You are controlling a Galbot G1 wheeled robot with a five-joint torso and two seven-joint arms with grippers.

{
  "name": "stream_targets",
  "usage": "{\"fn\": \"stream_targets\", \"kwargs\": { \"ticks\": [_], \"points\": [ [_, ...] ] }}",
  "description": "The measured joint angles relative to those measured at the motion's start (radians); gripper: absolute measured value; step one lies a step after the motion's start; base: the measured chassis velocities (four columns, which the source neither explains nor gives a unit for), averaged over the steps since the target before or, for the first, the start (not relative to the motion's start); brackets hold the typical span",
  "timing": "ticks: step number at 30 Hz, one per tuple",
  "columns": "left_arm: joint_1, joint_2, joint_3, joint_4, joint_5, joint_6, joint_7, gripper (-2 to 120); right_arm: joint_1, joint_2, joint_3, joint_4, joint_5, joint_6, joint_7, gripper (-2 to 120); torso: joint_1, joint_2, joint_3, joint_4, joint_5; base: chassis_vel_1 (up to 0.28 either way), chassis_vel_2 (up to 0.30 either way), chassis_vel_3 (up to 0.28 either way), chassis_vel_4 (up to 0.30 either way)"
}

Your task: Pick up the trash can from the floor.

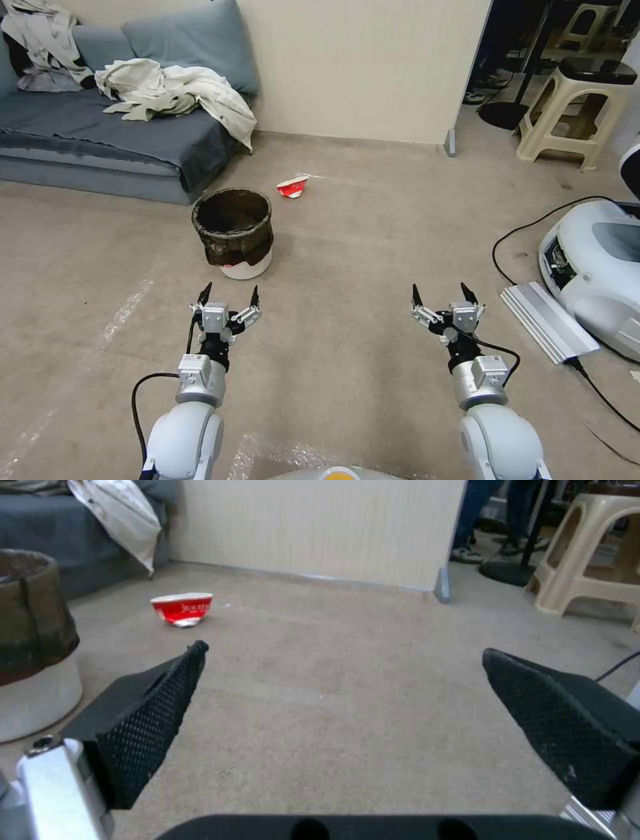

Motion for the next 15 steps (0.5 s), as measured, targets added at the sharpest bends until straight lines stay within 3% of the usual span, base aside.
{"fn": "stream_targets", "kwargs": {
  "ticks": [15],
  "points": [
    [0.0, 0.0, 0.0, 0.0, 0.0, 0.0, 0.0, 100, 0.0, 0.0, 0.0, 0.0, 0.0, 0.0, 0.0, 100, 0.0, 0.0, 0.0, 0.0, 0.0, 0.0, 0.0, 0.0, 0.0]
  ]
}}
